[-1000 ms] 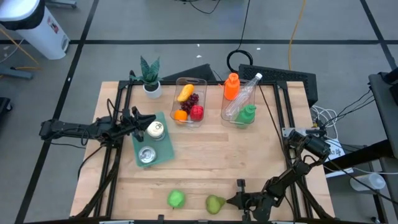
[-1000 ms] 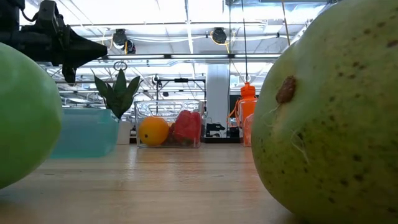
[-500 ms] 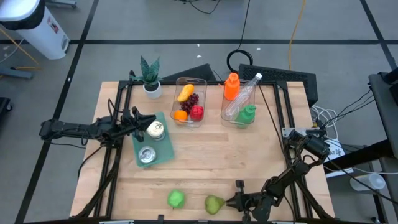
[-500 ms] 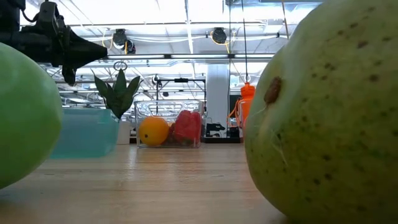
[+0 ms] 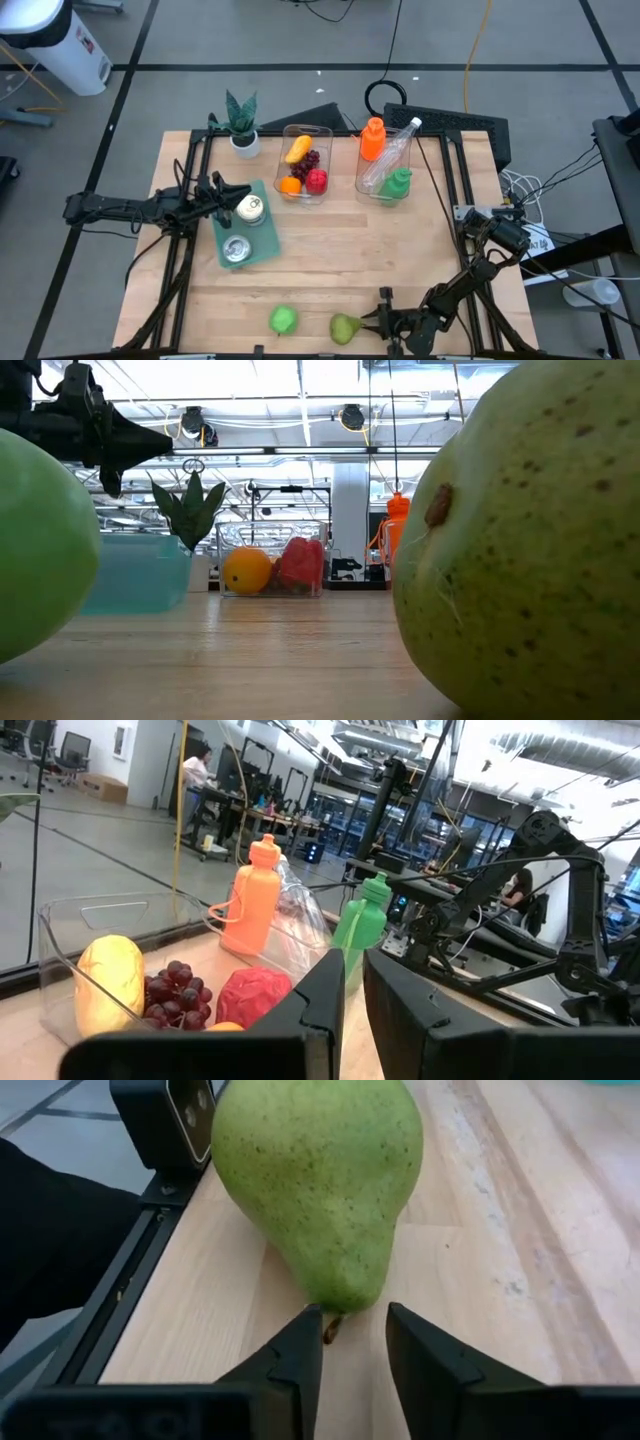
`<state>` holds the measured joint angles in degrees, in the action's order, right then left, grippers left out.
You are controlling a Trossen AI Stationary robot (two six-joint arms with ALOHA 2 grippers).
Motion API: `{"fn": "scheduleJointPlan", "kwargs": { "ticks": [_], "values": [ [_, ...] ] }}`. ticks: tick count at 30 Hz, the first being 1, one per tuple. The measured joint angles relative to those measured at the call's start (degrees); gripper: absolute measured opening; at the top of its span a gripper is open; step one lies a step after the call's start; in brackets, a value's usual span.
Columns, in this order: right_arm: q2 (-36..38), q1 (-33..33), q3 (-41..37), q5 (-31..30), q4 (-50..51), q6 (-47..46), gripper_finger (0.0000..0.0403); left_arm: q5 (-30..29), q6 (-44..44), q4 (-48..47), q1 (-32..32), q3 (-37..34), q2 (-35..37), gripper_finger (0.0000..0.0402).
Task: Pick & Place Food Item
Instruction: Put the pear into the left transparent bin
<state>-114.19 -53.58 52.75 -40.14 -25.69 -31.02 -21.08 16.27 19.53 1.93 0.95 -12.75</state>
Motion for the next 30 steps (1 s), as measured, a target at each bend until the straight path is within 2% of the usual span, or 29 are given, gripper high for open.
{"fn": "scheduleJointPlan", "kwargs": {
  "ticks": [11,16,30],
  "values": [
    [0.0,0.4,0.0,1.8,-1.0,1.6,0.0054,0.0,-1.0,0.0,0.0,0.0,0.0,0.0050],
    [0.0,1.0,0.0,4.2,-1.1,0.8,0.0050,0.0,-1.0,0.0,0.0,0.0,0.0,0.0050],
    [0.0,1.4,0.0,4.2,-1.3,0.7,0.0043,0.0,-1.1,0.0,0.0,0.0,0.0,0.0050]
  ]
}}
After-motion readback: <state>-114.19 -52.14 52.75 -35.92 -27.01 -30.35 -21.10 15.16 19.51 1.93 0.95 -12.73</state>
